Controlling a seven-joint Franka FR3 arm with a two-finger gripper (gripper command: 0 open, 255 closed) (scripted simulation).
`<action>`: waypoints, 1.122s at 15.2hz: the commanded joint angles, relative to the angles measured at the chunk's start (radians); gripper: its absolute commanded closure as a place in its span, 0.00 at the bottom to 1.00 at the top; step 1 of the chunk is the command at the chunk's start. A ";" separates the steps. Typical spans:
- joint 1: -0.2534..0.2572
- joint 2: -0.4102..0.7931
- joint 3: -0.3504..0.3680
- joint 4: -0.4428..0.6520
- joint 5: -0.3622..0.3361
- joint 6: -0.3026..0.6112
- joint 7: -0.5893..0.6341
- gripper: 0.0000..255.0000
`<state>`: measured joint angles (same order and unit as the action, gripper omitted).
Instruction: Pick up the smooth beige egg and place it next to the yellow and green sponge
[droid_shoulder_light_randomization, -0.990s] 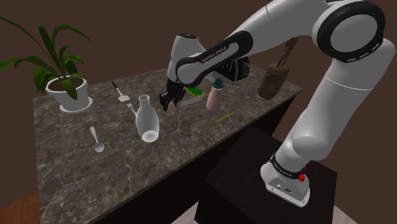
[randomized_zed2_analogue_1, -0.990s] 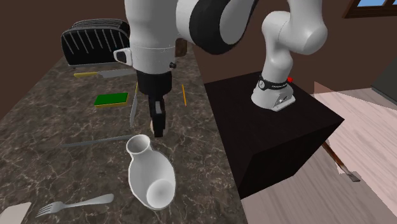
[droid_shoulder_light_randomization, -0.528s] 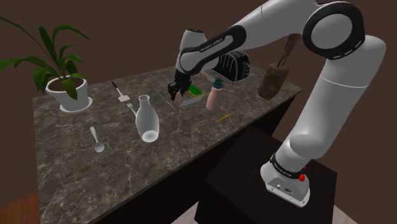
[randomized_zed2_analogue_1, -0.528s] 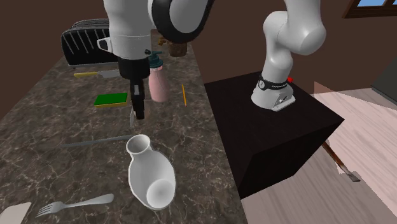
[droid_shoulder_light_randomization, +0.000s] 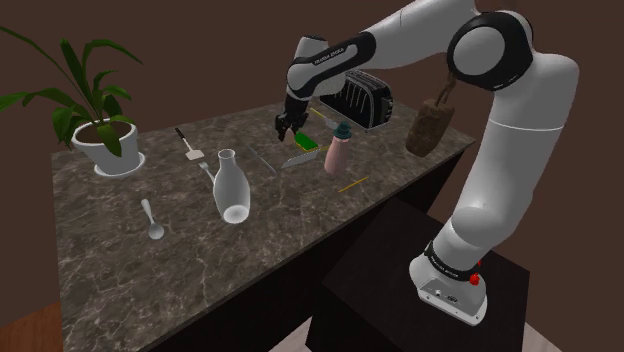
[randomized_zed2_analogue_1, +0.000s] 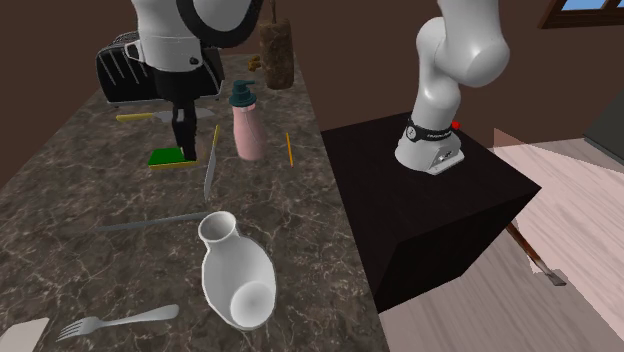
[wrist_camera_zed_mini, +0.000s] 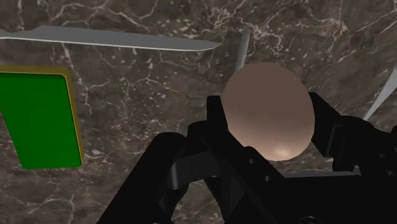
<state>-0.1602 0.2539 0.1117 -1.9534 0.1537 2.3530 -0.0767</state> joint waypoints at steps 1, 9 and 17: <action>-0.025 0.040 -0.013 0.054 0.004 -0.020 -0.040 1.00; -0.086 0.166 -0.038 0.207 0.013 -0.060 -0.130 1.00; -0.086 0.222 -0.035 0.178 0.020 0.024 -0.145 1.00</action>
<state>-0.2464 0.4649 0.0765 -1.7800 0.1736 2.3701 -0.2204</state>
